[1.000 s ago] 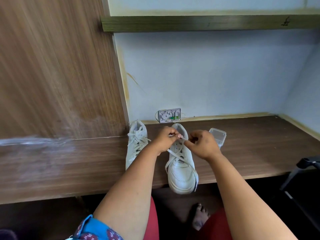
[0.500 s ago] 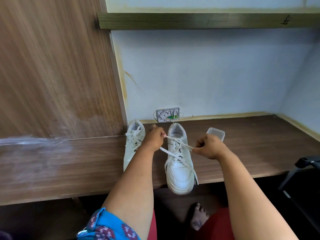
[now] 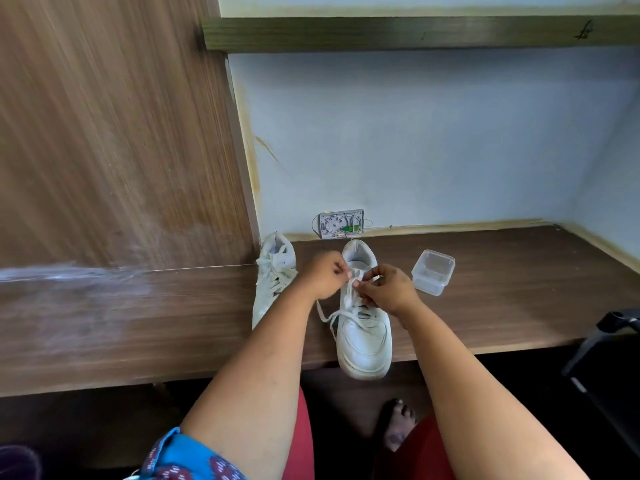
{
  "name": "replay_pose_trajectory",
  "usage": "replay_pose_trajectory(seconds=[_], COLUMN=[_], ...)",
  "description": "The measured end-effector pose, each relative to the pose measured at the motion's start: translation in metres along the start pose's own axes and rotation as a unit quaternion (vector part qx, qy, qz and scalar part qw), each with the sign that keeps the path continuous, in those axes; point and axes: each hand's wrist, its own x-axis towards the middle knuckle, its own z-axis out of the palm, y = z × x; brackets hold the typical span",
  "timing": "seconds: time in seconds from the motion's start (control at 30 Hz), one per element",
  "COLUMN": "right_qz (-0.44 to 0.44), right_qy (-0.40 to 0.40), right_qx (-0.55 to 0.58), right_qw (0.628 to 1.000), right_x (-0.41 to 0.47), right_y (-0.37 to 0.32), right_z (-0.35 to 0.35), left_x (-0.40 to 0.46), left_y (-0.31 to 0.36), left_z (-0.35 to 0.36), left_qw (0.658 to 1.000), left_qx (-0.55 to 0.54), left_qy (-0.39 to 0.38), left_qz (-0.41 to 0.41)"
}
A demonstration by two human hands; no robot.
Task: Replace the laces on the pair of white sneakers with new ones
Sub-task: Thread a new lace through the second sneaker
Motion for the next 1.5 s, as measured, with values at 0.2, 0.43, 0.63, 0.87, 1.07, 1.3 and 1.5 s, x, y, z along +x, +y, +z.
replay_pose_trajectory(seconds=[0.2,0.43,0.63,0.87,1.07,1.3,1.5], right_qz=[-0.052,0.166,0.122,0.016,-0.033,-0.099,-0.114], right_qy=[0.048,-0.102,-0.208,-0.251,-0.041,0.134,0.178], right_qx=[-0.115,0.185,0.293,0.491,0.310,0.070,0.386], right_qw=[0.991,0.963,0.925,0.834,0.949,0.984,0.898], right_x=[-0.002,-0.002,-0.009,-0.009,0.003,0.010,0.019], right_y=[-0.004,-0.007,-0.012,-0.014,-0.002,-0.009,-0.020], right_z=[0.002,-0.039,-0.063,-0.064,-0.028,-0.016,-0.033], left_x=[-0.004,-0.005,-0.003,0.000,0.009,0.018,0.021], left_y=[0.010,0.005,0.012,0.014,0.003,-0.004,-0.006], left_z=[0.009,0.010,0.011,0.009,0.020,0.027,0.024], left_qw=[0.979,0.986,0.990,0.999,0.995,0.997,0.995], left_qx=[-0.163,-0.059,-0.033,-0.002,0.002,-0.002,-0.003], left_qy=[-0.079,-0.145,-0.109,0.053,0.056,0.017,0.027], left_qz=[-0.092,-0.059,-0.087,-0.008,0.081,0.071,0.093])
